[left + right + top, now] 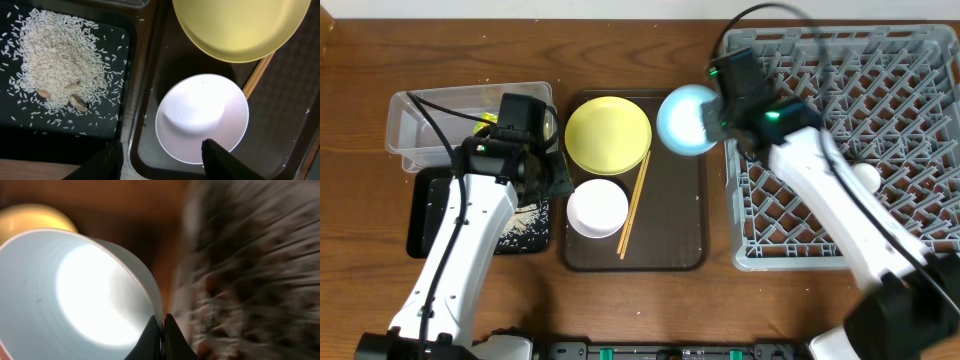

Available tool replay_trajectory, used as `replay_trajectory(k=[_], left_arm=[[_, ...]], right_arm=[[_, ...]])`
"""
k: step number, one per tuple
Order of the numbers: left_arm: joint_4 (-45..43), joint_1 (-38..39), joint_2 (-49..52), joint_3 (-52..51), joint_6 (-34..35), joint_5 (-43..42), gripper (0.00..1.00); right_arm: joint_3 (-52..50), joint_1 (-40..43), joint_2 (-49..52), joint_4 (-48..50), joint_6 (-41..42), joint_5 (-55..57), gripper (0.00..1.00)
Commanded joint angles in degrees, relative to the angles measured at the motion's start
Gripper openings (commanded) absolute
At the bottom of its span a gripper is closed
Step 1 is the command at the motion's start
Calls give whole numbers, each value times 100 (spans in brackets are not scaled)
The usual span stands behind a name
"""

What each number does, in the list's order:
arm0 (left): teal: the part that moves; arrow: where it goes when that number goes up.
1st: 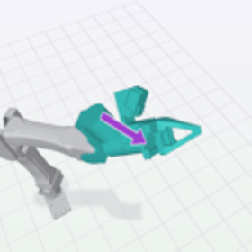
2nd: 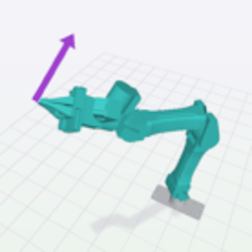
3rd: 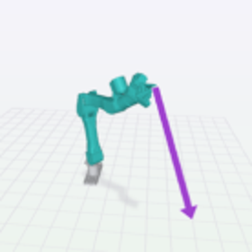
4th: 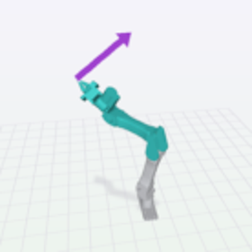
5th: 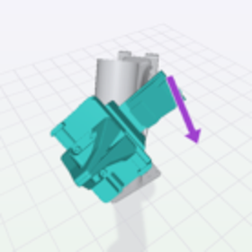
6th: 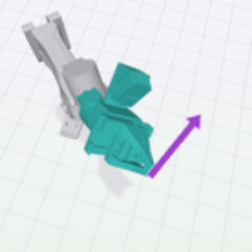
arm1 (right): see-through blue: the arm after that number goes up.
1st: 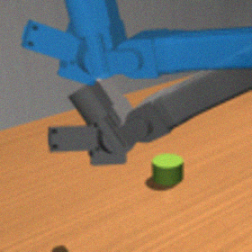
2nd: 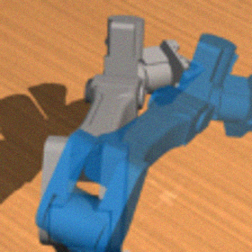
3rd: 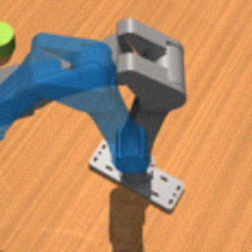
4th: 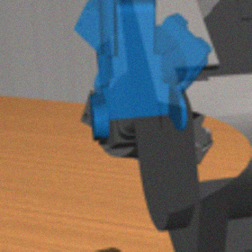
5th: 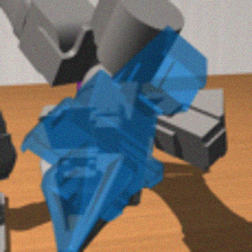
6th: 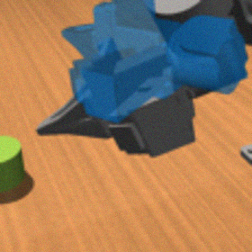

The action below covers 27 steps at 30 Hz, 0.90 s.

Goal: Sort waste into correct bins and load items into the dishwasher rack
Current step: 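Grasp the blue bowl rim with the right gripper and lift, then set the blue bowl into the back of the rack, right gripper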

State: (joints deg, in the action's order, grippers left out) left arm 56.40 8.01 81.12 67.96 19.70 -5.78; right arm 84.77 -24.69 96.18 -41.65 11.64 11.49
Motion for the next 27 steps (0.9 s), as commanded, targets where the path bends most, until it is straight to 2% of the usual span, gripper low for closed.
replay_trajectory(k=[1, 14, 21, 27], left_arm=[[11, -24, -26, 61, 57, 74, 54], [11, -22, -26, 61, 57, 74, 54], [11, -22, -26, 61, 57, 72, 54], [13, -22, -26, 61, 57, 70, 54]], right_arm=[[85, 184, -247, 164, -146, 1150, 1], [83, 658, 216, 2479, -1449, 4592, 1], [83, 765, 968, 3451, -2430, 4830, 1], [83, 767, 1598, 3679, -2503, 4833, 1]])
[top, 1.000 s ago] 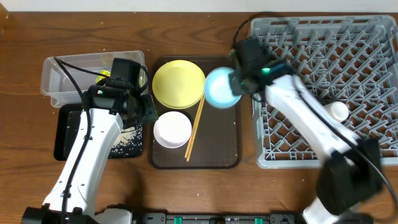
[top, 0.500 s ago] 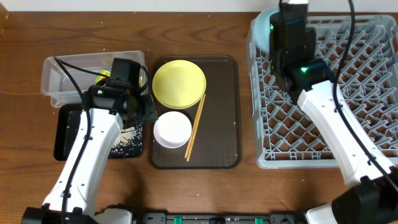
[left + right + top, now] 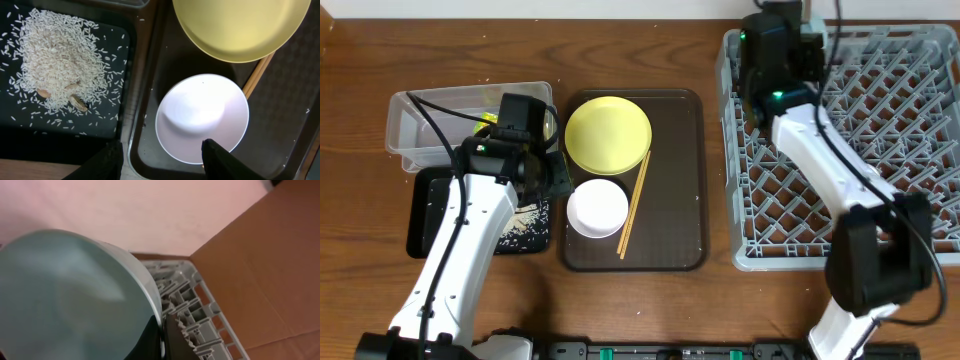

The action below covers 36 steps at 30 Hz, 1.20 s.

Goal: Sort waste into correct bins and load items into the dishwasher rack
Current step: 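Set the blue bowl into the back of the rack, right gripper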

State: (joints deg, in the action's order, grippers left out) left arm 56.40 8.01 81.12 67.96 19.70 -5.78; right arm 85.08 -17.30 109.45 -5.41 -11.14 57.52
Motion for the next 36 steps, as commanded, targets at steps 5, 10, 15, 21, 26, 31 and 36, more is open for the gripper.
replay_trajectory(k=[5, 10, 15, 21, 26, 31, 36], left_arm=[[11, -22, -26, 61, 57, 70, 54], [11, -22, -26, 61, 57, 70, 54], [11, -22, -26, 61, 57, 70, 54], [11, -22, -26, 61, 57, 72, 54], [11, -22, -26, 61, 57, 72, 54], [11, -22, -26, 61, 55, 70, 54], [11, -22, -26, 61, 57, 72, 54]], right_arm=[[52, 31, 675, 138, -223, 227, 1], [52, 24, 789, 138, -216, 221, 1], [52, -83, 789, 68, -221, 203, 1], [52, -278, 789, -415, -212, 199, 1], [52, -468, 789, -861, 144, 199, 1], [52, -529, 782, -1373, 485, -271, 1], [55, -527, 636, -2092, 1239, -776, 2]])
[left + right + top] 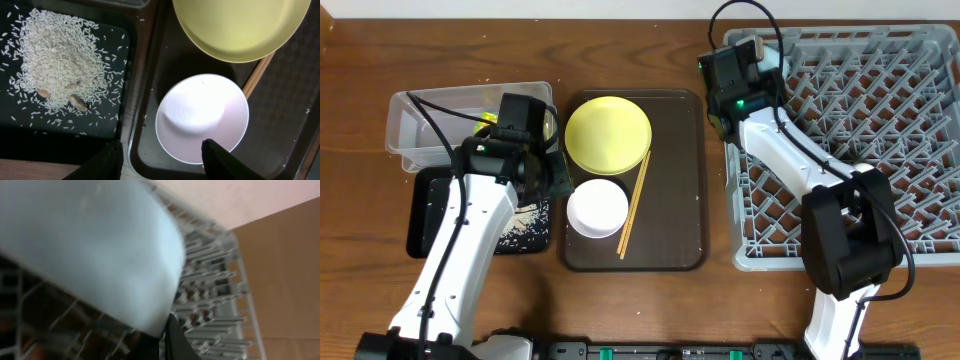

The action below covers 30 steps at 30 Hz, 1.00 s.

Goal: Sort waste into correct bins and load items into the dishwasher rack
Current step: 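Set the blue bowl into the back of the rack, right gripper, then reach the right gripper to the yellow plate edge and grasp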

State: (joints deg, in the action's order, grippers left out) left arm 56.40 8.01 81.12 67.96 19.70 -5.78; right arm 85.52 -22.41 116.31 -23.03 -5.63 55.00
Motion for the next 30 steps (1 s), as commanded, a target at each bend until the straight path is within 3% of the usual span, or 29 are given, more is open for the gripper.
replay_trajectory(k=[1, 10, 16, 22, 30], left_arm=[[11, -22, -26, 61, 57, 72, 54], [13, -22, -26, 61, 57, 72, 54], [13, -22, -26, 61, 57, 72, 54], [15, -24, -26, 61, 55, 74, 61], [31, -24, -26, 61, 55, 74, 61]], right_arm=[[9, -15, -105, -457, 817, -675, 6], [11, -11, -1139, -1003, 905, -2457, 41], [11, -13, -1685, -1257, 907, -3923, 55], [7, -39, -1738, -1209, 1373, -6175, 61], [7, -422, -1196, -876, 1637, -6426, 61]])
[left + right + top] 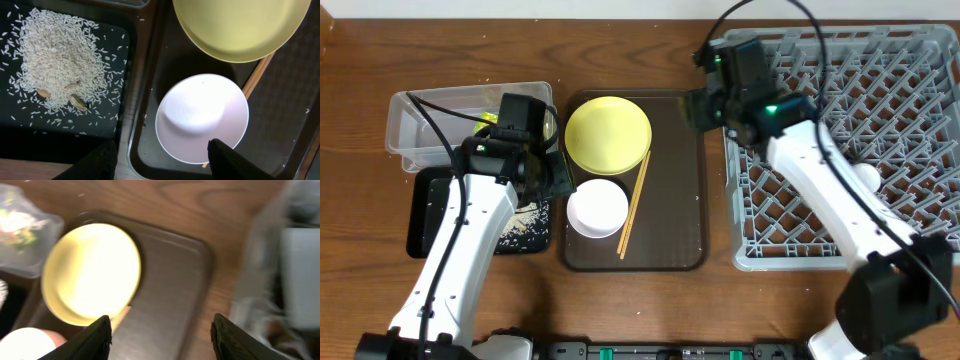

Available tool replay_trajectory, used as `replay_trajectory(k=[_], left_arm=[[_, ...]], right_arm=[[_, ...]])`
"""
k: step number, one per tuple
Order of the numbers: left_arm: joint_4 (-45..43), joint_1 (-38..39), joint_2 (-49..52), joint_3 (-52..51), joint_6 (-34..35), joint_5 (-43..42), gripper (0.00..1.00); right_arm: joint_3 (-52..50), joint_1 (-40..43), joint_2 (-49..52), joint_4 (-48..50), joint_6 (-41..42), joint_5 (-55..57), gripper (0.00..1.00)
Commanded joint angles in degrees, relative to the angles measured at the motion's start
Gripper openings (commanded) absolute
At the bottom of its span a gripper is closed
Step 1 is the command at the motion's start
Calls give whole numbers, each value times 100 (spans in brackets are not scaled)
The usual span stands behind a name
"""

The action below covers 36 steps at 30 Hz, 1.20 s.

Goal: Sort waste into correct bins and load items into the dishwasher rack
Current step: 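Reach the right gripper to the yellow plate edge and grasp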

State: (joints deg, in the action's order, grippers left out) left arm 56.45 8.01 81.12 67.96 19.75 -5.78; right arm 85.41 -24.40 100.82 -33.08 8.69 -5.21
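Observation:
The brown tray (680, 200) holds a yellow plate (608, 134), a white bowl (597, 208) and chopsticks (635, 205). My right gripper (703, 108) hangs open and empty over the tray's far right edge. In its wrist view (162, 330) the plate (90, 272) lies ahead to the left. A pale blue bowl (300, 275) stands blurred in the rack at the right. My left gripper (162, 155) is open over the tray's left rim, just beside the white bowl (202, 117).
The grey dishwasher rack (880, 130) fills the right side of the table. A black tray with spilled rice (57, 60) and nut shells lies left of the brown tray. Behind it stands a clear bin (430, 125) holding some wrapper waste.
My right gripper has let go of the blue bowl in the rack's far left corner, has opened, and now hangs further left over the tray. The left arm has stayed put.
My right gripper held the blue bowl by its rim between tray and rack. Then it held it at the rack's far left corner, then tilted down among the tines. Now the bowl stands in the rack and the gripper is open over the tray.

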Motion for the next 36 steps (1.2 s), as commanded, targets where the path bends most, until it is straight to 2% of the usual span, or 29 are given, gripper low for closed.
replay_trajectory(k=[1, 8, 18, 21, 24, 29, 36], left_arm=[[31, -24, -26, 61, 50, 74, 61], [33, -24, -26, 61, 50, 74, 61], [33, -22, -26, 61, 52, 72, 61], [33, -22, -26, 61, 52, 72, 61], [33, -22, -26, 61, 52, 72, 61], [33, -22, -26, 61, 52, 72, 61], [33, -22, -26, 61, 52, 72, 61]], right_arm=[[17, -273, 457, 221, 208, -404, 60], [17, -529, 1333, 846, 911, -157, 58], [17, -697, 2387, 1534, 1753, -79, 48], [17, -730, 2522, 1639, 1764, -76, 36], [17, -745, 2555, 1668, 1766, -26, 29], [20, -737, 2553, 1663, 1764, 240, 2], [22, -503, 2321, 1633, 1740, 356, 1]])
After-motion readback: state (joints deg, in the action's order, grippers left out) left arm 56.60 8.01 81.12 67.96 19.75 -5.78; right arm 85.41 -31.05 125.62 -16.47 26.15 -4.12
